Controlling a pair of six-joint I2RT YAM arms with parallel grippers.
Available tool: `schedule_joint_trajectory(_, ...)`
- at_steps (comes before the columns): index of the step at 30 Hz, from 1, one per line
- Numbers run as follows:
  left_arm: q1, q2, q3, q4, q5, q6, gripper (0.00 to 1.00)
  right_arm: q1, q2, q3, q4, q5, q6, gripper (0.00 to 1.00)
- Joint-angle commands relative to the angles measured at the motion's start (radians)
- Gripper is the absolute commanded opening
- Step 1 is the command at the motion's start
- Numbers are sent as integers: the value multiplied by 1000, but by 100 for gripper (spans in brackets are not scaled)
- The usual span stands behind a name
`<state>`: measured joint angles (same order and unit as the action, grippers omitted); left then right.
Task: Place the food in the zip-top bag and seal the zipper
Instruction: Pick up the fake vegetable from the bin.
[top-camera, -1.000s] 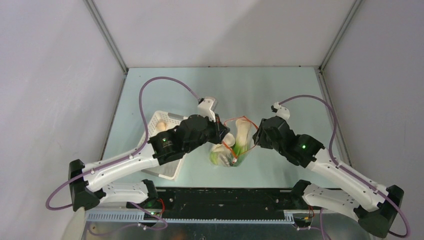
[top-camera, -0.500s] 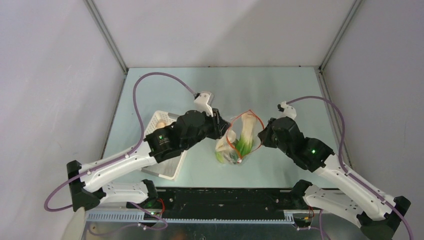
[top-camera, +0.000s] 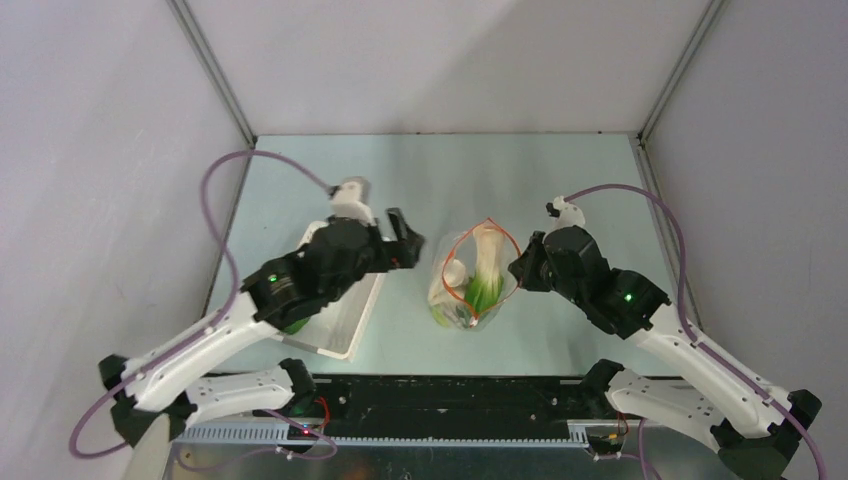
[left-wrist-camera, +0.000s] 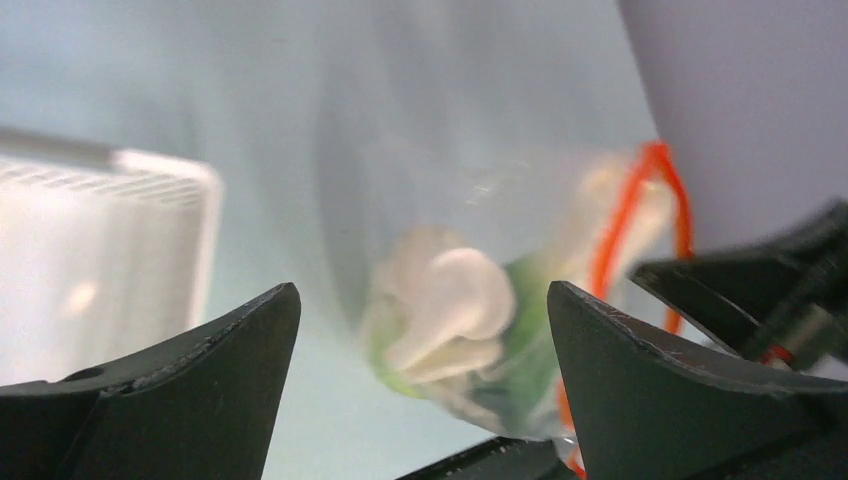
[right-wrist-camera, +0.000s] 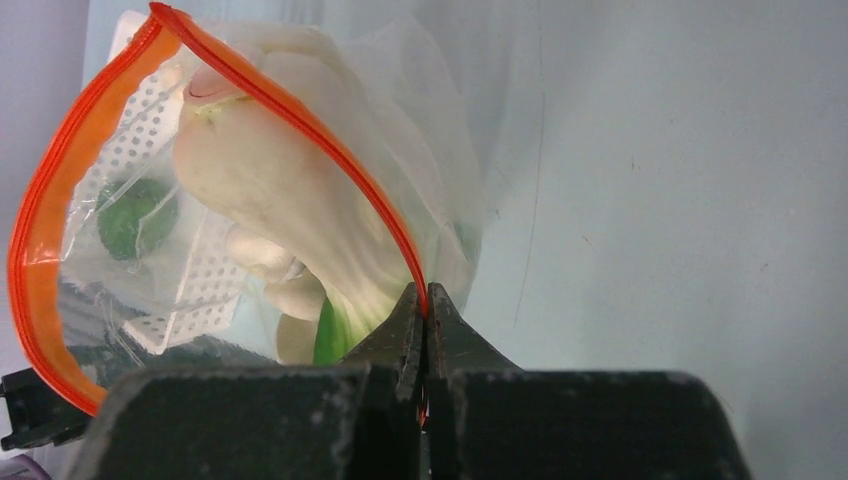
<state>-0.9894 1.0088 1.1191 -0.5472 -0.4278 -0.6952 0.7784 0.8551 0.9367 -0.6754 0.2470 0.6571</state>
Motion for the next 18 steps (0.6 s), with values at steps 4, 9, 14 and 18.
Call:
schedule_joint_trajectory(4,324,-163,-119,-507,-180,-320,100,-10,10,60,55,-28,-35,0)
schedule_joint_trajectory(9,603,-177,-232,-565,-176,-391,100,-22,16,60,54,-36,-46,0)
schedule_joint_trajectory(14,746,-165,-315,-546,-171,-419,100,-33,16,60,41,-41,-50,0)
schedule_joint_trajectory(18,800,-147,-362,-519,-165,-422,100,-39,19,60,29,-32,-51,0)
